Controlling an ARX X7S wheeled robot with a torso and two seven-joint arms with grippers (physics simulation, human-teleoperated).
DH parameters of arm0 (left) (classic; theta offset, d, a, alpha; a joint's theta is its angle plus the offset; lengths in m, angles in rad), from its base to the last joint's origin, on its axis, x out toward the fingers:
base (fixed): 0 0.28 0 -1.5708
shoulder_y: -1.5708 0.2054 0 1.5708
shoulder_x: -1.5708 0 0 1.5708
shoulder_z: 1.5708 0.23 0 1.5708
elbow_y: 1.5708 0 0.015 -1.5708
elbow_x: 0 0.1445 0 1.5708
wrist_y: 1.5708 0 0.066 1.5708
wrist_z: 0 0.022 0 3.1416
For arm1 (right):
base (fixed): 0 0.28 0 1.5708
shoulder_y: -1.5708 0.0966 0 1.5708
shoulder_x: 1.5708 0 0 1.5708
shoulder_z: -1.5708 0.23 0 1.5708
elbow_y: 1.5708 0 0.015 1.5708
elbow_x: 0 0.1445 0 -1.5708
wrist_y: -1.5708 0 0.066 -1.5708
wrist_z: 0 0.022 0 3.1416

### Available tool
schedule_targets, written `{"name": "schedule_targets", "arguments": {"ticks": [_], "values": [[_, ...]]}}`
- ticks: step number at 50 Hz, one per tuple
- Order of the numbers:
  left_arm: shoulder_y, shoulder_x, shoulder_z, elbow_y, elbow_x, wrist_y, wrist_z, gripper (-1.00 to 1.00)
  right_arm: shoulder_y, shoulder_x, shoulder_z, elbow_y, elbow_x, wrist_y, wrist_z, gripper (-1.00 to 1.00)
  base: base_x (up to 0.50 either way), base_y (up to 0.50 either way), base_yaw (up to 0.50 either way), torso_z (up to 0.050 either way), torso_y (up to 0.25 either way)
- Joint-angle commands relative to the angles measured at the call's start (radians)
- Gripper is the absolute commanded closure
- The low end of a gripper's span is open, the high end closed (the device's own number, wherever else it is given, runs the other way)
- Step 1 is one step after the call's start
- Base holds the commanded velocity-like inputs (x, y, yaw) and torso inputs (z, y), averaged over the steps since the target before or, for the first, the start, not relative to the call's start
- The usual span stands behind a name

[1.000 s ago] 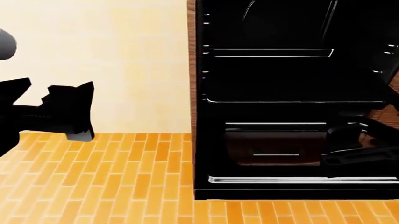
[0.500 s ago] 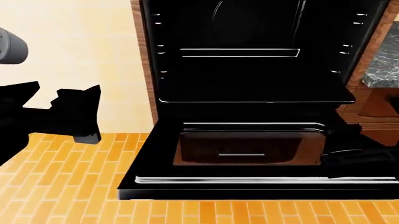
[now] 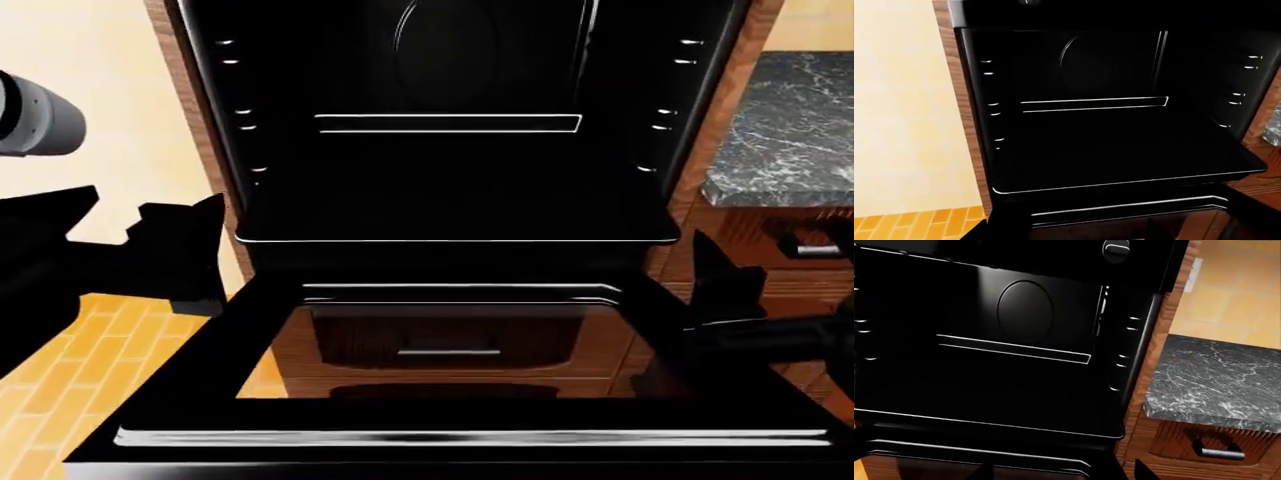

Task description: Fully slide the oven rack out.

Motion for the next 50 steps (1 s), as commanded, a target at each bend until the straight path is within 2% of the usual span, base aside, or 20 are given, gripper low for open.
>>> {"name": "schedule_targets", "arguments": {"ticks": [1, 7, 14, 29, 50], "values": [[0.004, -0.005, 0.004, 0.000, 0.009, 0.005, 0.011, -1.00, -0.044, -0.015, 0.020, 0.006, -0.006, -0.020, -0.021, -1.00, 0.32, -0.09, 0.00, 0.000, 0.000], [0.008, -0.009, 0.011, -0.004, 0.024, 0.007, 0.005, -1.00, -0.117, -0.027, 0.085, 0.010, -0.002, -0.036, -0.052, -1.00, 0.32, -0.03, 0.00, 0.000, 0.000], [-0.014, -0.006, 0.030, -0.004, 0.015, 0.011, 0.000, -1.00, -0.086, -0.025, 0.055, 0.009, -0.012, -0.029, -0.052, -1.00, 0.30, 0.00, 0.00, 0.000, 0.000], [0.035, -0.025, 0.009, 0.026, 0.022, 0.031, 0.017, -1.00, -0.062, -0.018, 0.024, -0.013, -0.007, -0.036, -0.042, -1.00, 0.23, -0.02, 0.00, 0.000, 0.000], [0.019, -0.017, 0.038, 0.027, 0.023, 0.043, 0.020, -1.00, -0.098, -0.002, 0.050, -0.005, -0.015, -0.044, -0.054, -1.00, 0.19, -0.03, 0.00, 0.000, 0.001]]}}
